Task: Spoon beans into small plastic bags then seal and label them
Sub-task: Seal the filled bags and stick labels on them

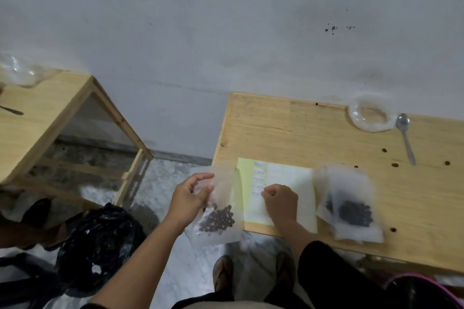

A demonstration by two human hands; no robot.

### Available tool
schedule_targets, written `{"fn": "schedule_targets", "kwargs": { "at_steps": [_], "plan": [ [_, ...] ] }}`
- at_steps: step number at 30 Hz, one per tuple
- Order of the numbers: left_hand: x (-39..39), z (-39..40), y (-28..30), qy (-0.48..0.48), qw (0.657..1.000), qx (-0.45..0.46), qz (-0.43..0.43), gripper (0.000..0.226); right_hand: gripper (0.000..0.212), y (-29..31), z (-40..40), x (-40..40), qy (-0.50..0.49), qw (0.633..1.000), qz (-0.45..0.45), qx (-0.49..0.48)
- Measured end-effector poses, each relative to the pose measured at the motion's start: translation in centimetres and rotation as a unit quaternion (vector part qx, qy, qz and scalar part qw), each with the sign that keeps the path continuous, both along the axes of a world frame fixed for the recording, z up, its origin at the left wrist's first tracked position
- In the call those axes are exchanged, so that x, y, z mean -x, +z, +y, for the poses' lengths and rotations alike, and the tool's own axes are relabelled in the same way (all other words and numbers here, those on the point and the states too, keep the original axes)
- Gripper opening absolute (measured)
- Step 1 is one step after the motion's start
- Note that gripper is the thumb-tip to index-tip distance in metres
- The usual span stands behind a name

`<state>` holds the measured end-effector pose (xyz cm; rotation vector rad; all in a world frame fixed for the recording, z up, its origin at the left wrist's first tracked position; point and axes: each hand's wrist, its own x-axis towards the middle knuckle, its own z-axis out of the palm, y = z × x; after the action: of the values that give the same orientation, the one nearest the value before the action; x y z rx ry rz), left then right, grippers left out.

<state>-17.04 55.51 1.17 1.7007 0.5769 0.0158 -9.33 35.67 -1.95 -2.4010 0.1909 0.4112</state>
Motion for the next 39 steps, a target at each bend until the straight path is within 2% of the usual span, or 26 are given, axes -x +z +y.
{"fn": "schedule_targets", "kwargs": {
  "at_steps": [7,12,19,29,32,35,37,39],
  "plan": [
    [-0.5,1.7,-0.7,-0.042,0.999,-0.004,0.003,0.023,0.013,0.4,1.0,0.8,-0.036,0.999,-0.019,0.0],
    [-1.7,1.8,-0.4,-0.067,0.998,0.0,-0.005,0.025,0.007,3.7,1.5,0.7,-0.059,0.993,-0.057,-0.09],
    [-3.9,0.4,2.1,-0.124,0.992,-0.007,-0.035,0.034,0.008,9.1,4.4,0.4,0.013,0.98,-0.118,-0.161],
    [-5.1,0.0,4.8,-0.15,0.984,0.051,-0.08,0.047,0.006,10.6,4.9,-0.1,0.045,0.974,-0.183,-0.123],
    [-5.1,-0.2,5.3,-0.138,0.984,0.062,-0.095,0.039,0.007,10.7,5.1,-0.2,0.057,0.972,-0.203,-0.108],
    [-5.1,-0.6,5.6,-0.115,0.986,0.036,-0.116,0.026,0.007,10.7,5.3,-0.2,0.056,0.969,-0.214,-0.107],
    [-5.2,-0.8,5.8,-0.101,0.987,0.016,-0.12,0.023,0.004,10.7,5.4,-0.1,0.054,0.968,-0.217,-0.112],
    [-5.3,-1.0,6.0,-0.088,0.989,0.015,-0.122,0.023,0.012,10.5,5.4,0.0,0.038,0.966,-0.229,-0.116]
  ]
}}
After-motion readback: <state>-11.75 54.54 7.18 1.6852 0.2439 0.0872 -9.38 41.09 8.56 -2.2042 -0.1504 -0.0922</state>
